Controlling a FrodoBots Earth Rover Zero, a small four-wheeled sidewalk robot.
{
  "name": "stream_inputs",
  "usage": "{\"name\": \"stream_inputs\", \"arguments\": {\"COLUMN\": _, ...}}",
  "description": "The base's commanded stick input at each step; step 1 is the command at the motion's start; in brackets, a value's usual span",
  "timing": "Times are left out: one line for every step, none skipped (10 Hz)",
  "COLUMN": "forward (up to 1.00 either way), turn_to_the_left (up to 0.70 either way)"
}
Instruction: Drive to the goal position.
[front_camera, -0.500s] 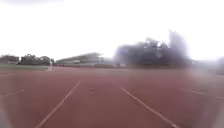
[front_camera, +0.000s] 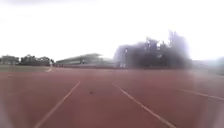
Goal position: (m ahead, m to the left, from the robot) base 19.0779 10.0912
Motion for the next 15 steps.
{"name": "stream_inputs", "arguments": {"forward": 0.45, "turn_to_the_left": 0.0}}
{"name": "stream_inputs", "arguments": {"forward": 0.45, "turn_to_the_left": 0.0}}
{"name": "stream_inputs", "arguments": {"forward": 0.45, "turn_to_the_left": 0.0}}
{"name": "stream_inputs", "arguments": {"forward": 0.45, "turn_to_the_left": 0.0}}
{"name": "stream_inputs", "arguments": {"forward": 0.45, "turn_to_the_left": 0.0}}
{"name": "stream_inputs", "arguments": {"forward": 0.45, "turn_to_the_left": 0.0}}
{"name": "stream_inputs", "arguments": {"forward": 0.45, "turn_to_the_left": 0.0}}
{"name": "stream_inputs", "arguments": {"forward": 0.45, "turn_to_the_left": 0.0}}
{"name": "stream_inputs", "arguments": {"forward": 0.45, "turn_to_the_left": 0.0}}
{"name": "stream_inputs", "arguments": {"forward": 0.45, "turn_to_the_left": 0.0}}
{"name": "stream_inputs", "arguments": {"forward": 0.45, "turn_to_the_left": 0.0}}
{"name": "stream_inputs", "arguments": {"forward": 0.45, "turn_to_the_left": 0.0}}
{"name": "stream_inputs", "arguments": {"forward": 0.45, "turn_to_the_left": 0.0}}
{"name": "stream_inputs", "arguments": {"forward": 0.45, "turn_to_the_left": 0.0}}
{"name": "stream_inputs", "arguments": {"forward": 0.45, "turn_to_the_left": 0.0}}
